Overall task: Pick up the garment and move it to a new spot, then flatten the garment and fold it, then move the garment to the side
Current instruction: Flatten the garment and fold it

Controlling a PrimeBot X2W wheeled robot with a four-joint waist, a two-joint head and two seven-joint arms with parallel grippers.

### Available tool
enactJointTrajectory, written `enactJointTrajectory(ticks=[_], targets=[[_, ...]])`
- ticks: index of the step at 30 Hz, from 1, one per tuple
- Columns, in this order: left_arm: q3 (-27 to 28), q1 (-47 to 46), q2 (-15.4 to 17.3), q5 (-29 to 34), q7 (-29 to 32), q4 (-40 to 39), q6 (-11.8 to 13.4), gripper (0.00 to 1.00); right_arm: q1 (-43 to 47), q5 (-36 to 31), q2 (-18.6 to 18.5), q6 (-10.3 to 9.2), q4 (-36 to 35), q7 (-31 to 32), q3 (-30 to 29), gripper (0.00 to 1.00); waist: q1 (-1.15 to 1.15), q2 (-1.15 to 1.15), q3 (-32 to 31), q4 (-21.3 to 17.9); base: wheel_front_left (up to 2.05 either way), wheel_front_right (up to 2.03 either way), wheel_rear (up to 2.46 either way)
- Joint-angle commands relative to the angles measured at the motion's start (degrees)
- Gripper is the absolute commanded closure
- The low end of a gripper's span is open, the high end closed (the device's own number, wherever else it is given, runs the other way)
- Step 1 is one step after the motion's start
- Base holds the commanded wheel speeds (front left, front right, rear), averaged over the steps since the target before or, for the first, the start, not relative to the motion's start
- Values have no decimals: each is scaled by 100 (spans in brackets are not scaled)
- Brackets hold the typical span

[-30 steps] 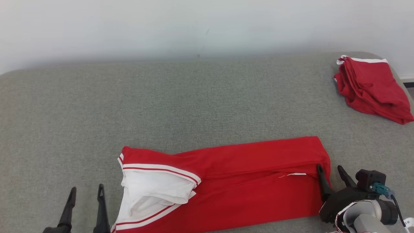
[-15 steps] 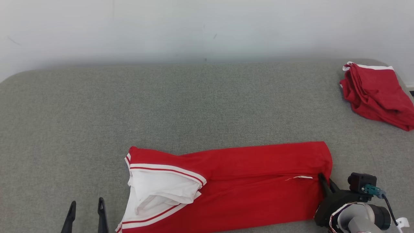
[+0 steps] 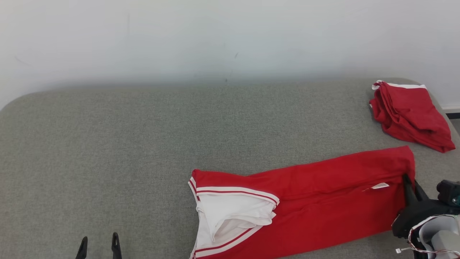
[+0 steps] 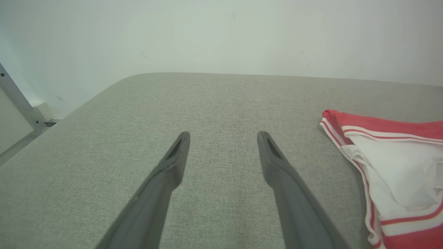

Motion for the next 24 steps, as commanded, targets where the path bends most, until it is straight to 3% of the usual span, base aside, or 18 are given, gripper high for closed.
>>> enactJointTrajectory(ticks=[1, 7, 14, 19, 24], targets=[[27, 108, -9, -10, -16, 24, 29, 0, 109, -80, 72, -11, -164, -22, 19, 100, 0, 0, -42, -35, 0, 0, 0], [38, 149, -10, -32, -16, 50, 19, 0, 318, -330, 509, -11, -1341, -23, 391, 100, 0, 0, -115, -79, 0, 0, 0], [-66, 89, -8, -50, -16, 75, 23, 0, 539, -317, 1075, -11, -2502, 423, 1324, 100, 0, 0, -149, -10, 0, 0, 0], [-126, 21, -9, -90, -16, 86, 29, 0, 567, -376, 1410, -11, -2884, 734, 1852, 100, 0, 0, -135, 97, 0, 0, 0], [-244, -48, -9, -144, -16, 110, 32, 0, 333, -548, 1739, -11, -2621, 1029, 2458, 100, 0, 0, -75, 235, 0, 0, 0]])
